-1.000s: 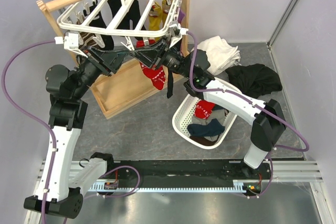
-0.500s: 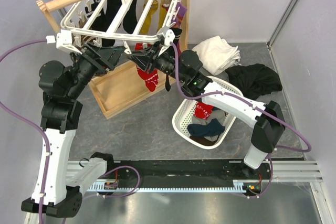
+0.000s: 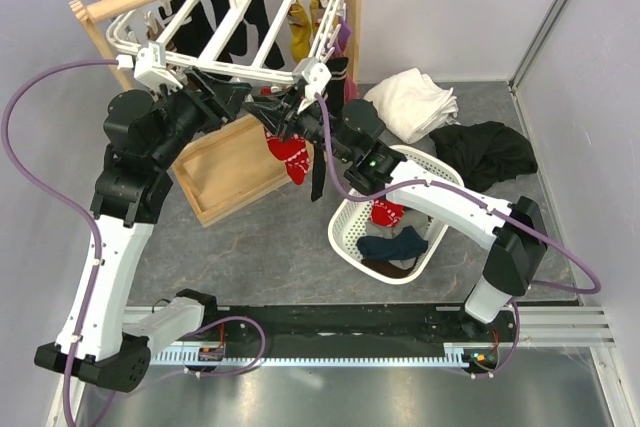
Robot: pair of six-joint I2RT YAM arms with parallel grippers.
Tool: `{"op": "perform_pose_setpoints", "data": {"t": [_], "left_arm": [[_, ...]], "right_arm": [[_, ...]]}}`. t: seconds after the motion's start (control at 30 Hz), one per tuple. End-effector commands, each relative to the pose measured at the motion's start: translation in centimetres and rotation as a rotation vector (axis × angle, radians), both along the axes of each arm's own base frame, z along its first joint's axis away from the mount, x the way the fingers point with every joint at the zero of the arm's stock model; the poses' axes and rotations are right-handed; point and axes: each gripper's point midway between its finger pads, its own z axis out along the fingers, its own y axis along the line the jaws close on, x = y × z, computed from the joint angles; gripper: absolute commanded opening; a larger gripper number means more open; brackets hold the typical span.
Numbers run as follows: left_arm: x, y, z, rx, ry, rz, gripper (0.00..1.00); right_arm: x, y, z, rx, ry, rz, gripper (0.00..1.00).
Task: Clip the socks to the hanger
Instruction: Open the clamp at the hanger.
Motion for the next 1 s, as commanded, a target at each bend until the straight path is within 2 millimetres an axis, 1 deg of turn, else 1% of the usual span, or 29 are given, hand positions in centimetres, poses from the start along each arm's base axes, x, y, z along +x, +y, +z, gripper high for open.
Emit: {"op": "perform_pose_setpoints", "data": {"t": [0.0,0.13,0.2,0.23,0.3,0.33,0.67,0.73,0.97], "left_arm": [[0.0,1.1,3.1,0.036,-0.094,0.071,0.65],[0.6,0.7,3.2,0.042,-0.086,0.081,0.64],[0.8,0.4,3.0,0.050,-0.079,0.079,0.64],[1.0,0.7,2.9,0.057,-0.078,0.105,0.64],[1.2,0.7,2.7,0.068,-0.070,0.114,0.61],[1.2,0.8,2.9,0.072,-0.076,0.122,0.61],[1.4,0.5,2.9,0.107,-0.075,0.128,0.45],[1.5,0.3,2.8,0.118,-0.068,0.124,0.45],[1.6,-0.1,1.9,0.167,-0.051,0.122,0.52]], "right_arm": [[-1.2,-0.9,2.3,0.022,-0.070,-0.011,0.00],[-1.3,-0.7,2.0,0.014,-0.072,-0.020,0.00],[-1.0,-0.8,1.8,-0.005,-0.095,-0.042,0.00],[-1.3,-0.7,1.9,-0.005,-0.099,-0.040,0.00],[-1.3,-0.6,1.7,-0.015,-0.103,-0.050,0.00],[-1.3,-0.5,1.6,-0.021,-0.109,-0.054,0.00],[-1.3,-0.3,0.9,-0.058,-0.138,-0.090,0.00],[-1.6,-0.2,1.0,-0.065,-0.145,-0.092,0.00],[-1.5,-0.1,0.6,-0.099,-0.171,-0.129,0.00]]}}
